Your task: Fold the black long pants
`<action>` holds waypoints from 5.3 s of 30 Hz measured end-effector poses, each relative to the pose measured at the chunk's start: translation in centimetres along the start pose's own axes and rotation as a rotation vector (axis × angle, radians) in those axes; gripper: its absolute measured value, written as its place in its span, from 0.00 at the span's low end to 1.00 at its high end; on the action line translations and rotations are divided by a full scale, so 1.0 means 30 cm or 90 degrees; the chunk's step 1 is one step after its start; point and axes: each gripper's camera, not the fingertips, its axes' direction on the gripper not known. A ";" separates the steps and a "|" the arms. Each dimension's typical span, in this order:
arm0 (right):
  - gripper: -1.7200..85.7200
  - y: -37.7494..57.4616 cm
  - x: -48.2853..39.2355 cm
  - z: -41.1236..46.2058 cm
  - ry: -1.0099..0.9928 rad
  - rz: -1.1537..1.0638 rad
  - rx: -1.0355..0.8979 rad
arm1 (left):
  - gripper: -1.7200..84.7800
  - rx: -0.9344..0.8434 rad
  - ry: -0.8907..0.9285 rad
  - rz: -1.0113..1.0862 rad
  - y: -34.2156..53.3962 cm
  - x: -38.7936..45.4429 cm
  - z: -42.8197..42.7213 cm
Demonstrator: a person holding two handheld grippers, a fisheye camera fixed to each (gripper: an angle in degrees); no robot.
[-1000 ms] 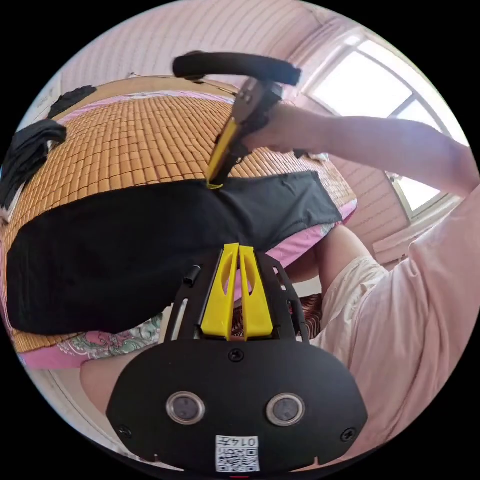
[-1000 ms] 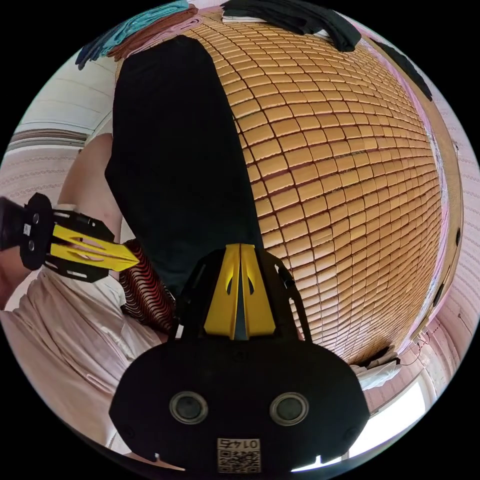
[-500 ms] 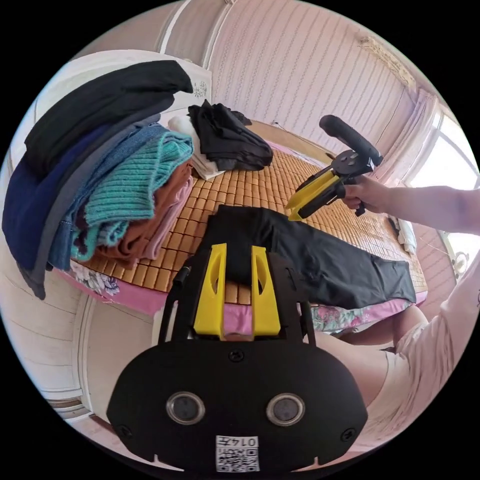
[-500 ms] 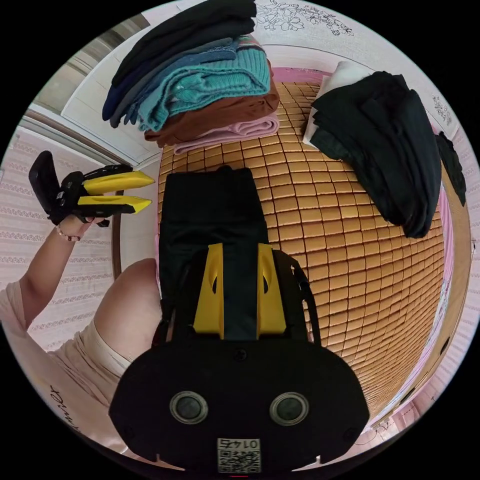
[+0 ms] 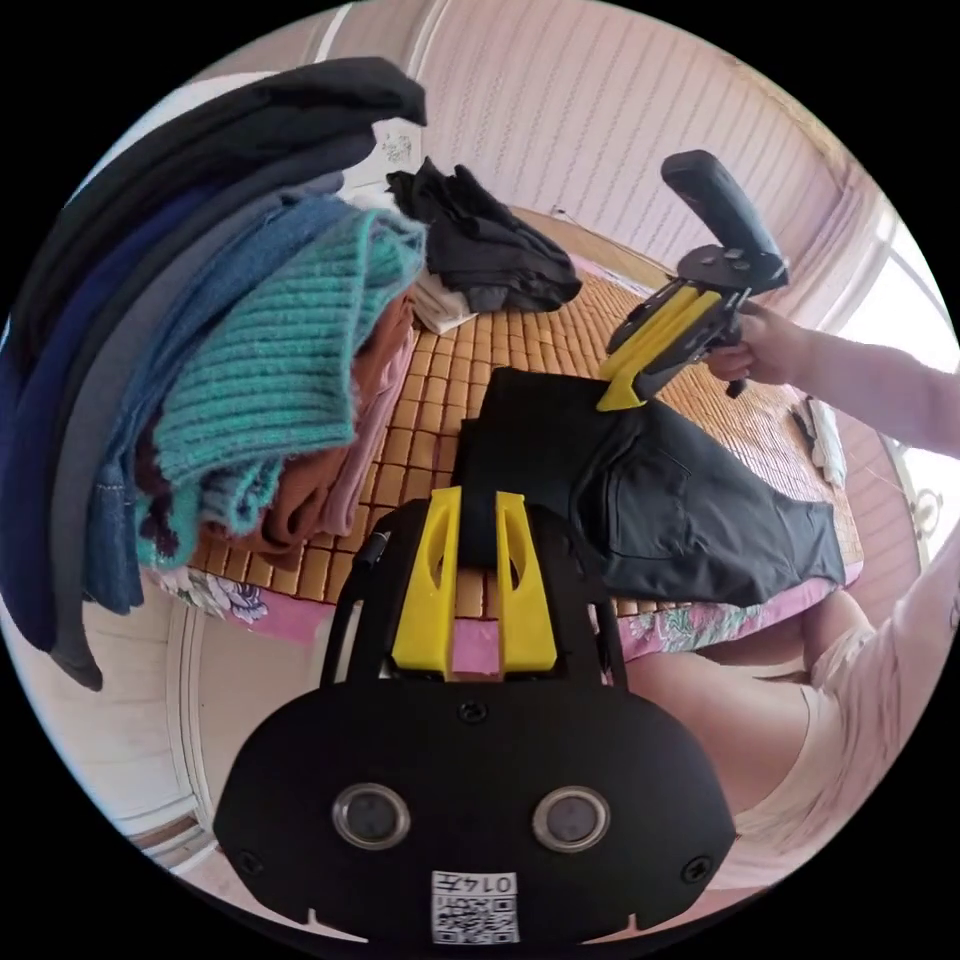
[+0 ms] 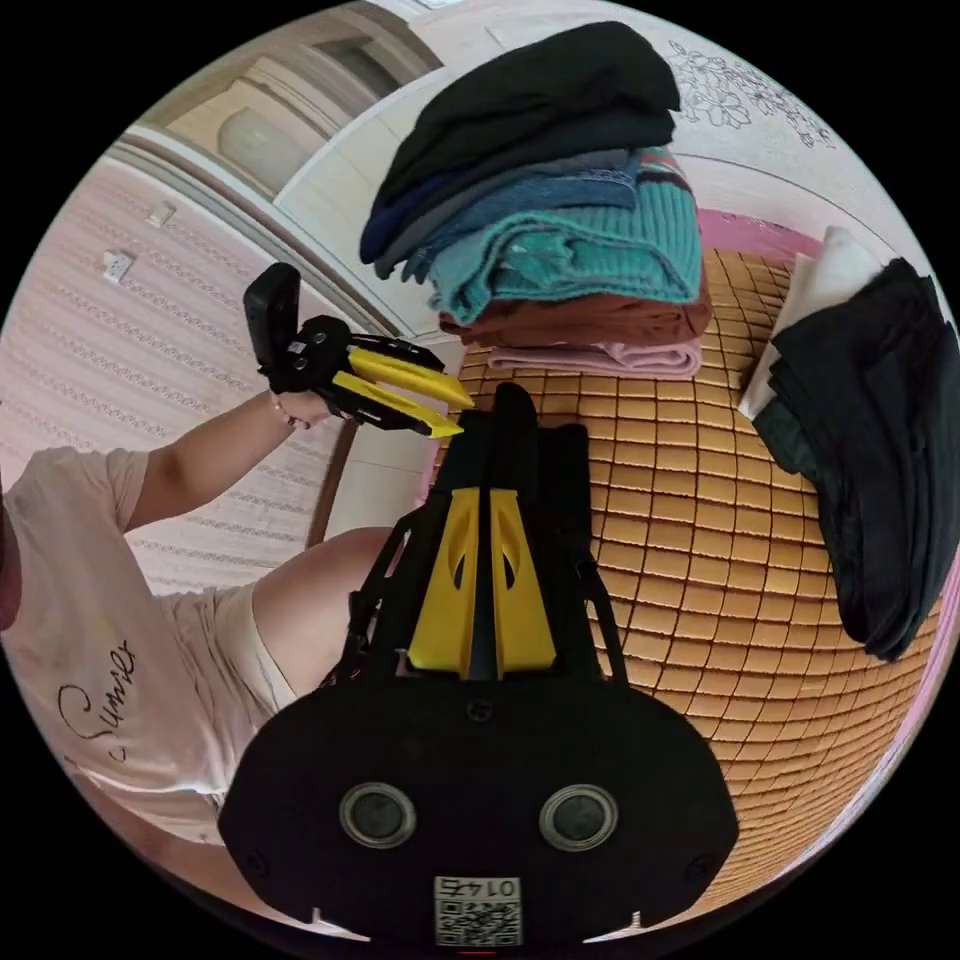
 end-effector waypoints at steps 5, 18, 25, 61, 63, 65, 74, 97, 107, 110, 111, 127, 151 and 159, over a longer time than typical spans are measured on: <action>0.03 -0.003 -0.045 -0.030 -0.098 -0.076 -0.012 | 0.15 0.061 -0.008 0.064 -0.071 -0.003 -0.052; 0.12 0.154 0.031 -0.023 0.120 0.204 -0.069 | 0.01 -0.266 -0.005 -0.140 -0.324 -0.040 0.267; 0.09 0.696 -0.267 -0.244 0.238 0.280 0.030 | 0.01 -0.232 -0.203 -0.099 -0.362 0.095 0.193; 0.18 3.225 -1.788 -0.539 0.281 1.207 0.328 | 0.07 -0.247 0.314 0.383 -0.428 1.857 0.380; 0.18 3.348 -1.859 -0.526 0.271 1.252 0.331 | 0.07 -0.248 0.293 0.400 -0.439 1.901 0.386; 0.19 3.434 -1.900 -0.514 0.256 1.261 0.329 | 0.08 -0.263 0.280 0.404 -0.449 1.939 0.403; 0.14 3.686 -2.054 -0.521 0.186 1.234 0.361 | 0.08 -0.322 0.208 0.394 -0.451 2.018 0.448; 0.05 4.041 -2.759 -1.019 0.425 1.012 0.950 | 0.01 -0.368 0.097 0.291 -0.461 2.003 0.468; 0.05 3.382 -2.524 -1.340 0.397 0.634 0.787 | 0.01 -0.293 0.156 0.339 -0.517 2.148 0.450; 0.05 2.993 -2.323 -1.286 0.278 0.477 0.693 | 0.01 -0.221 0.198 0.267 -0.539 1.997 0.314; 0.06 2.832 -2.228 -1.222 0.216 0.431 0.658 | 0.01 -0.191 0.191 0.239 -0.531 1.912 0.248; 0.10 2.038 -1.590 -0.450 0.171 0.533 0.131 | 0.07 -0.209 0.103 -0.038 -0.333 1.266 0.081; 0.13 1.545 -0.905 -0.534 0.201 0.516 0.111 | 0.01 -0.281 0.035 0.054 -0.313 1.248 0.159; 0.17 1.338 -0.563 -0.510 0.211 0.507 0.061 | 0.09 -0.286 0.090 -0.016 -0.315 1.160 0.166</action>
